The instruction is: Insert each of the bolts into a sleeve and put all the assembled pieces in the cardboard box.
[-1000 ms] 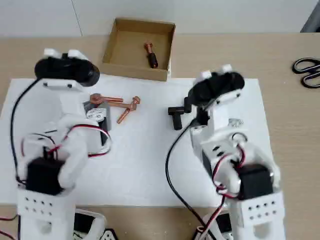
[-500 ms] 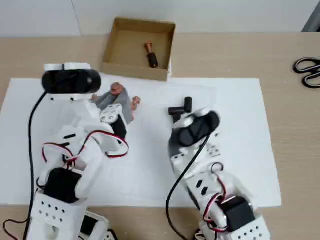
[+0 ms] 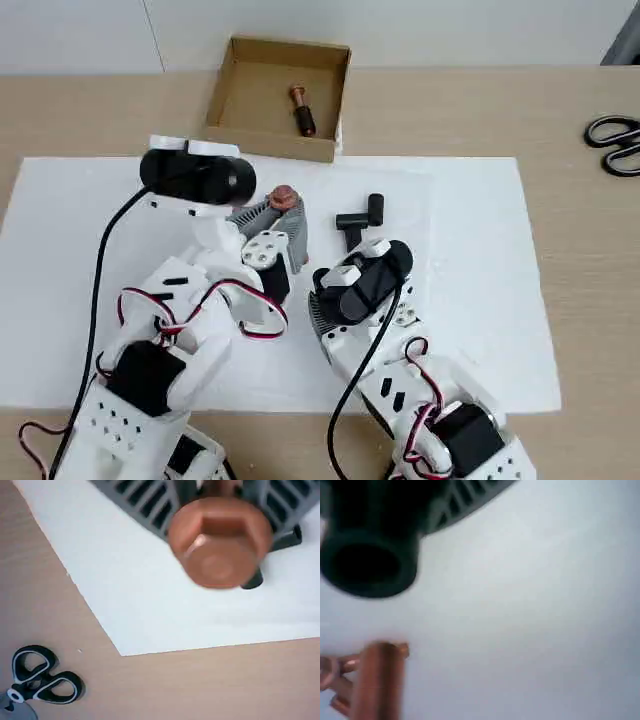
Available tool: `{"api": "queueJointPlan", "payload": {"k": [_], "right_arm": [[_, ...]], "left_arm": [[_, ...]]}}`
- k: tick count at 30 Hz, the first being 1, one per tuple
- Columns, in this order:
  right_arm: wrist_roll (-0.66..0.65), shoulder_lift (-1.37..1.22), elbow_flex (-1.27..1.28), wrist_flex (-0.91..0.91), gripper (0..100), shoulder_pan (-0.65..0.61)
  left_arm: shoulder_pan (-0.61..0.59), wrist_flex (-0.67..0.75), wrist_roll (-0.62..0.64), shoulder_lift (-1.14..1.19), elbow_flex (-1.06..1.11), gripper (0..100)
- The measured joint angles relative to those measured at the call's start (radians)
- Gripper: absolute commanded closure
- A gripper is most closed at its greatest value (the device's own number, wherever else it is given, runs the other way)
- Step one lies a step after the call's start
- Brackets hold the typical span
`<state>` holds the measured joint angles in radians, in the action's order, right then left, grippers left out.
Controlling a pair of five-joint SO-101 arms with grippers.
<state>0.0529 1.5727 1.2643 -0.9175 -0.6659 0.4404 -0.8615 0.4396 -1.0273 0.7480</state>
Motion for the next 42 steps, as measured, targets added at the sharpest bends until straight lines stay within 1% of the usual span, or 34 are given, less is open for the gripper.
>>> {"api": "queueJointPlan", "payload": {"k": [5,11,17,22,42], "right_arm": [[0.0,0.0,0.0,0.0,99.5,0.0],[0.0,0.0,0.0,0.0,99.5,-0.021],[0.0,0.0,0.0,0.0,99.5,-0.032],[0.0,0.0,0.0,0.0,99.5,-0.032],[0.0,0.0,0.002,0.0,99.5,-0.034]], "left_arm": [[-0.002,0.0,0.0,0.0,0.0,99],[0.044,0.0,0.0,0.0,0.0,99],[0.044,0.0,0.0,0.0,0.0,99],[0.048,-0.026,0.035,0.0,0.0,99],[0.048,-0.061,0.049,-0.014,-0.017,99]]}}
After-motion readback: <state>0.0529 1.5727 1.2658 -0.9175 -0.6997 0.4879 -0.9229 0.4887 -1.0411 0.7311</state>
